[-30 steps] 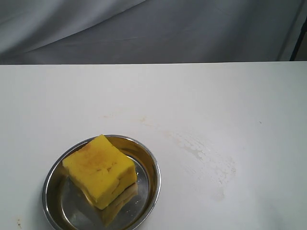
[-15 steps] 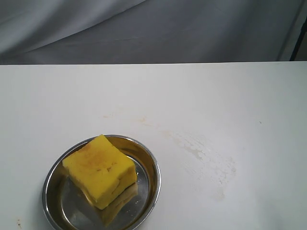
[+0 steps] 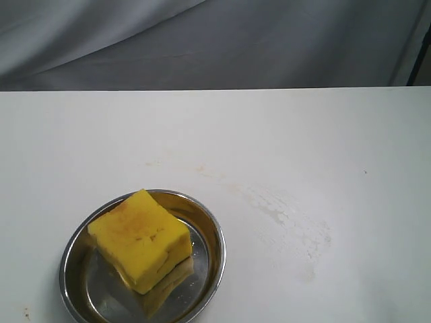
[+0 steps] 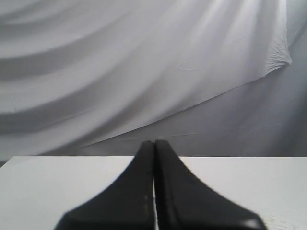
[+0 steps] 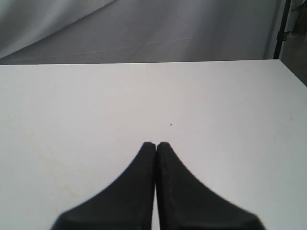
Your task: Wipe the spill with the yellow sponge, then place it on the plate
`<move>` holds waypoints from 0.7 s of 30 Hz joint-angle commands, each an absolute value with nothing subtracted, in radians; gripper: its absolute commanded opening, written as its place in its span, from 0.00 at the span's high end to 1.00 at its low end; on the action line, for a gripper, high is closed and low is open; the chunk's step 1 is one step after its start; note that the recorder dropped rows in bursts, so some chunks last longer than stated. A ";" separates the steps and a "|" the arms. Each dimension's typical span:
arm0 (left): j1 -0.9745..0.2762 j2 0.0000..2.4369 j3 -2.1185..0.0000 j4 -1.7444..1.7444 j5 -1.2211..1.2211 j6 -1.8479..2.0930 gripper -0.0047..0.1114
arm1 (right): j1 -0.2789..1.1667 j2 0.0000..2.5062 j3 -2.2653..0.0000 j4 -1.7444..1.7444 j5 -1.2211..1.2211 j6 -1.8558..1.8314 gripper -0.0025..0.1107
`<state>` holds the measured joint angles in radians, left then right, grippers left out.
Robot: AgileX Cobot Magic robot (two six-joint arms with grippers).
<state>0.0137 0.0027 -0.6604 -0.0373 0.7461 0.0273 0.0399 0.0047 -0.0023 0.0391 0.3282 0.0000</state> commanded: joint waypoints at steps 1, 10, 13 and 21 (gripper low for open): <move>0.010 0.000 -0.627 -0.041 0.693 0.024 0.96 | 0.038 0.000 0.000 0.035 0.323 0.000 0.98; 0.010 0.000 -0.361 -0.013 0.432 0.024 0.96 | 0.038 0.000 0.000 0.035 0.323 0.000 0.98; 0.010 0.000 -0.258 -0.024 0.285 -0.056 0.96 | 0.038 0.000 0.000 0.035 0.323 0.000 0.98; 0.010 0.000 -0.016 -0.013 0.000 -0.149 0.96 | 0.038 0.000 0.000 0.035 0.323 0.000 0.98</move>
<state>0.0137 0.0024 -0.0824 -0.0249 0.1021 -0.1339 0.0399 0.0024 -0.0023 0.0391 0.3282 0.0000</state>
